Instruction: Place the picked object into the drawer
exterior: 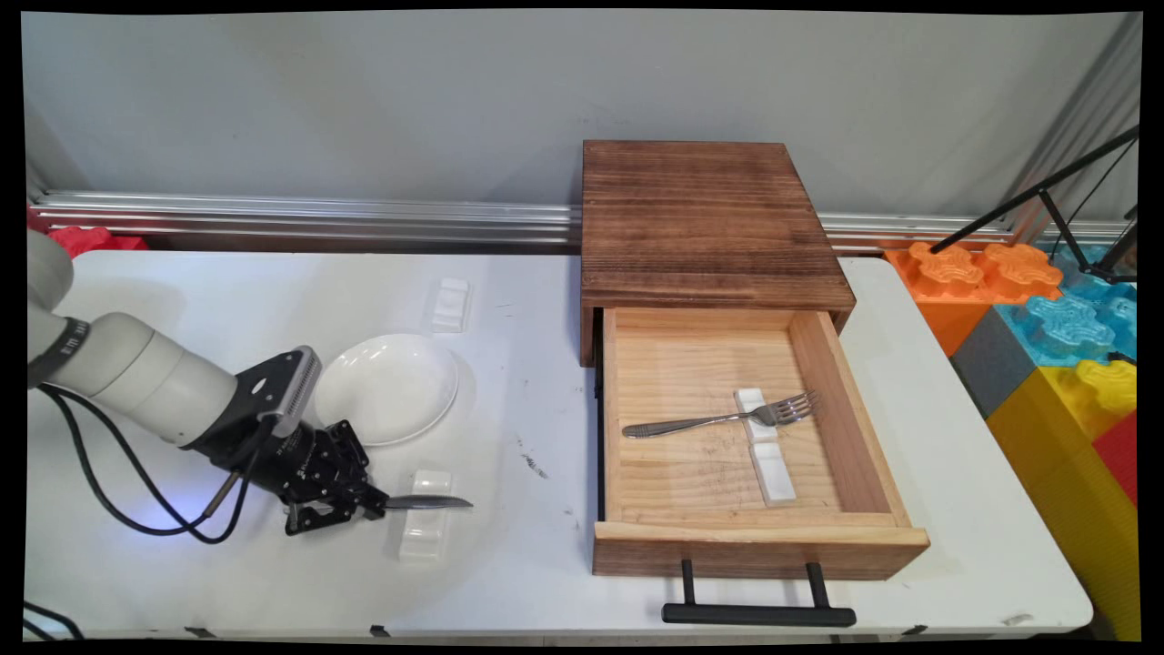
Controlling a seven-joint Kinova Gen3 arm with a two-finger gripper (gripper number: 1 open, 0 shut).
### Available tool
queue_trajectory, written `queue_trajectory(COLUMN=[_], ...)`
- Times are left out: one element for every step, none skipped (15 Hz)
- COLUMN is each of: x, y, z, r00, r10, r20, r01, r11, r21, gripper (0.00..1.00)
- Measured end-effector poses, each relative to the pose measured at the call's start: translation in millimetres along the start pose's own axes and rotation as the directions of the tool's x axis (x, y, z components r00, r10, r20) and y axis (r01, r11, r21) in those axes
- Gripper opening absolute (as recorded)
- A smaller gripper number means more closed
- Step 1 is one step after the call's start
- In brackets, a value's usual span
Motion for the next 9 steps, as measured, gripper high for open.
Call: queue_trajectory(x=[-0.4,-0.6,-0.8,-0.9,-0.5,0.0,0.6,2.5,4.5], y=[0.0,-0.2,-0.2,-0.4,-0.7,-0.9,-1.0,-1.6,-2.2], z=[0.2,0.3,0.2,0.0,-0.1,-0.3,-0.6,-1.4,-2.4], r00=[1.000,1.000,1.000,1.000,1.000,1.000,1.000,1.000,1.000], r10=[0.001,0.002,0.002,0.002,0.003,0.002,0.003,0.002,0.002], r20=[0.002,0.003,0.004,0.004,0.003,0.002,0.001,-0.004,-0.008], r01=[-0.001,-0.002,-0.002,-0.002,-0.003,-0.002,-0.002,-0.002,-0.002], r11=[1.000,1.000,1.000,1.000,1.000,1.000,1.000,1.000,1.000], r21=[-0.002,-0.004,-0.005,-0.006,-0.007,-0.008,-0.010,-0.013,-0.016], gripper=[0.00,0.00,0.00,0.00,0.00,0.00,0.00,0.00,0.00])
